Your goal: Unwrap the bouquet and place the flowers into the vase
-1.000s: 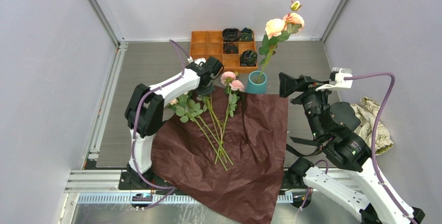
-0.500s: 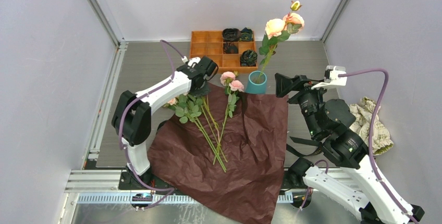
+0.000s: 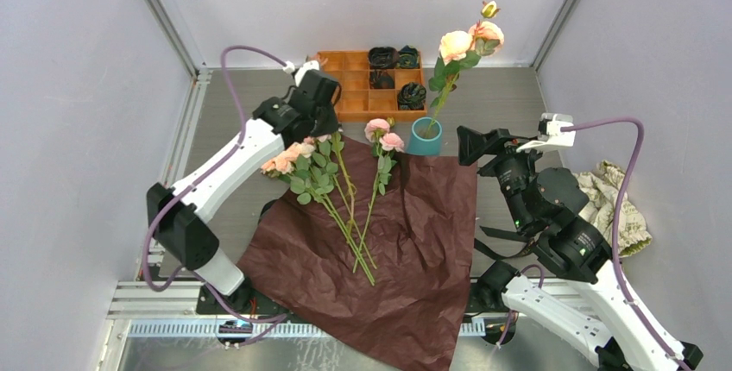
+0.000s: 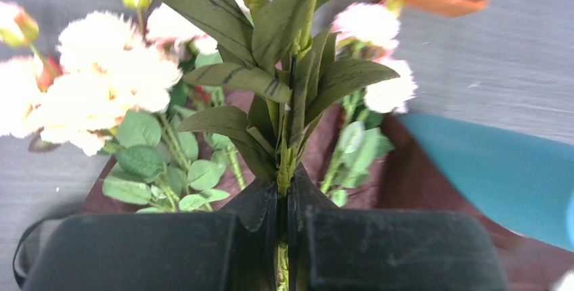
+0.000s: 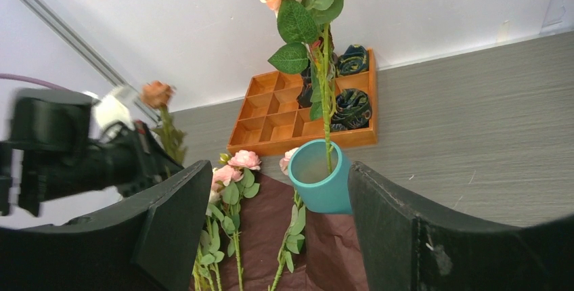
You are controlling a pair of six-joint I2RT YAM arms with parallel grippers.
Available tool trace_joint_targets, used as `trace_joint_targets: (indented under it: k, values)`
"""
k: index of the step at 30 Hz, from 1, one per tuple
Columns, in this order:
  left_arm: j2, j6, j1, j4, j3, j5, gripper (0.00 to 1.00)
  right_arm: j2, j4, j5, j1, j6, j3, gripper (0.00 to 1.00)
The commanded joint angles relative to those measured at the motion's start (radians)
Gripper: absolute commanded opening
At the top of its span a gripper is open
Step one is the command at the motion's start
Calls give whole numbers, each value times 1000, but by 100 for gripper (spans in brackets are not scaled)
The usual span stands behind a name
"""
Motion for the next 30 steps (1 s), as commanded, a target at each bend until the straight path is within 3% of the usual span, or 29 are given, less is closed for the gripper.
trace_joint_targets:
  k: [1, 9, 18, 22, 30]
  values:
    - [-107, 152, -38, 123, 140, 4, 0, 2, 21, 17, -3, -6, 4, 78]
    - [-168, 427, -171, 392, 200, 8, 0, -35, 11, 38, -4, -5, -8, 78]
    - [-123, 626, -245, 769, 219, 72, 0, -87, -22, 63, -3, -21, 9, 79]
    - [-83, 643, -253, 910, 269, 108, 0, -122, -36, 86, -4, -32, 12, 79]
    - [20, 619, -258, 1028, 366, 155, 0, -154, -54, 122, -4, -69, 18, 79]
